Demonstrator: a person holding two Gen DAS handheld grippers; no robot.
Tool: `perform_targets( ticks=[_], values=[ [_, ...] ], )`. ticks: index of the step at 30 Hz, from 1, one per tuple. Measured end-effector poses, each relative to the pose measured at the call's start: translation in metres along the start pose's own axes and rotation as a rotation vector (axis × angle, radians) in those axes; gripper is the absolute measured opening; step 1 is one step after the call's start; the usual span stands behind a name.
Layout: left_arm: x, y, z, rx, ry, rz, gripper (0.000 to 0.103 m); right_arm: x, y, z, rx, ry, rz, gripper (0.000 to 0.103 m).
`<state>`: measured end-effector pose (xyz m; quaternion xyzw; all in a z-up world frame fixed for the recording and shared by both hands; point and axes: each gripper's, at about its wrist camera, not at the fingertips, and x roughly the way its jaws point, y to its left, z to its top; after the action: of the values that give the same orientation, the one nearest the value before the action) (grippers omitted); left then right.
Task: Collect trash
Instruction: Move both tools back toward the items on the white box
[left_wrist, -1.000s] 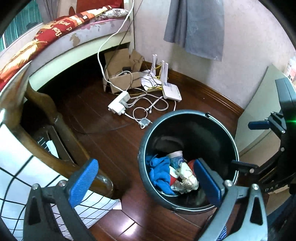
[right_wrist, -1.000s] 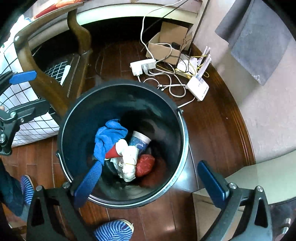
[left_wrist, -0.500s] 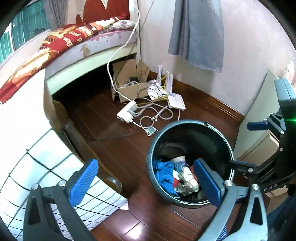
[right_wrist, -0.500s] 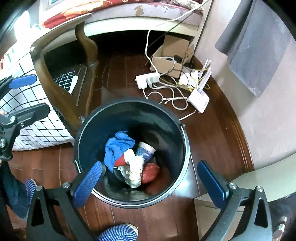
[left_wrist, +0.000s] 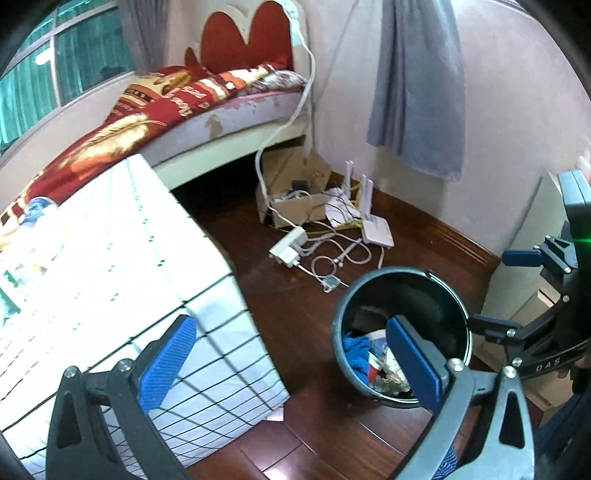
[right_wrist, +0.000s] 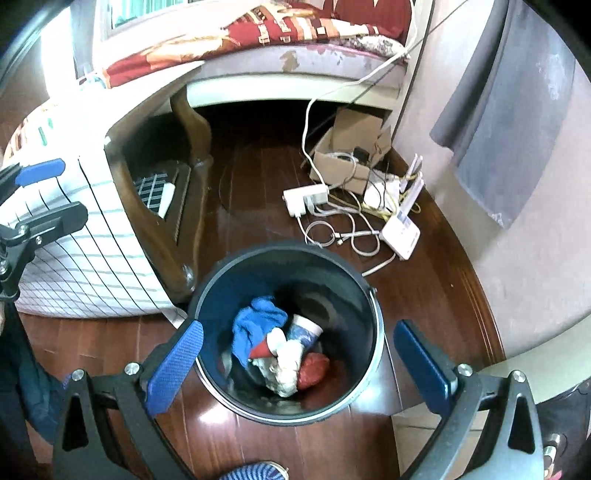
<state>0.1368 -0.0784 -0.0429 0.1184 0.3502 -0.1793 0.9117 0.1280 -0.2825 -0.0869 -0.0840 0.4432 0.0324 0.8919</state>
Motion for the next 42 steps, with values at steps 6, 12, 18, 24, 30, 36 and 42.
perform_targets(
  ticks=[6, 12, 18, 24, 30, 36, 42],
  values=[
    [-0.016, 0.022, 0.000, -0.046, -0.031, 0.037, 0.103, -0.015, 0.018, 0.019, -0.023, -0.056, 0.022, 0.103],
    [-0.033, 0.046, -0.005, -0.094, -0.053, 0.077, 0.103, -0.022, 0.043, 0.038, -0.067, -0.101, 0.043, 0.103],
    [-0.046, 0.075, -0.012, -0.153, -0.068, 0.120, 0.103, -0.027, 0.070, 0.060, -0.093, -0.148, 0.116, 0.103],
    [-0.062, 0.111, -0.024, -0.223, -0.084, 0.166, 0.103, -0.029, 0.102, 0.084, -0.098, -0.191, 0.214, 0.103],
    [-0.080, 0.153, -0.042, -0.282, -0.101, 0.235, 0.103, -0.027, 0.144, 0.110, -0.129, -0.206, 0.252, 0.103],
    [-0.094, 0.201, -0.064, -0.367, -0.091, 0.300, 0.102, -0.026, 0.181, 0.135, -0.092, -0.203, 0.316, 0.103],
    [-0.103, 0.253, -0.084, -0.442, -0.074, 0.375, 0.098, -0.021, 0.225, 0.155, -0.135, -0.215, 0.328, 0.103]
  ],
)
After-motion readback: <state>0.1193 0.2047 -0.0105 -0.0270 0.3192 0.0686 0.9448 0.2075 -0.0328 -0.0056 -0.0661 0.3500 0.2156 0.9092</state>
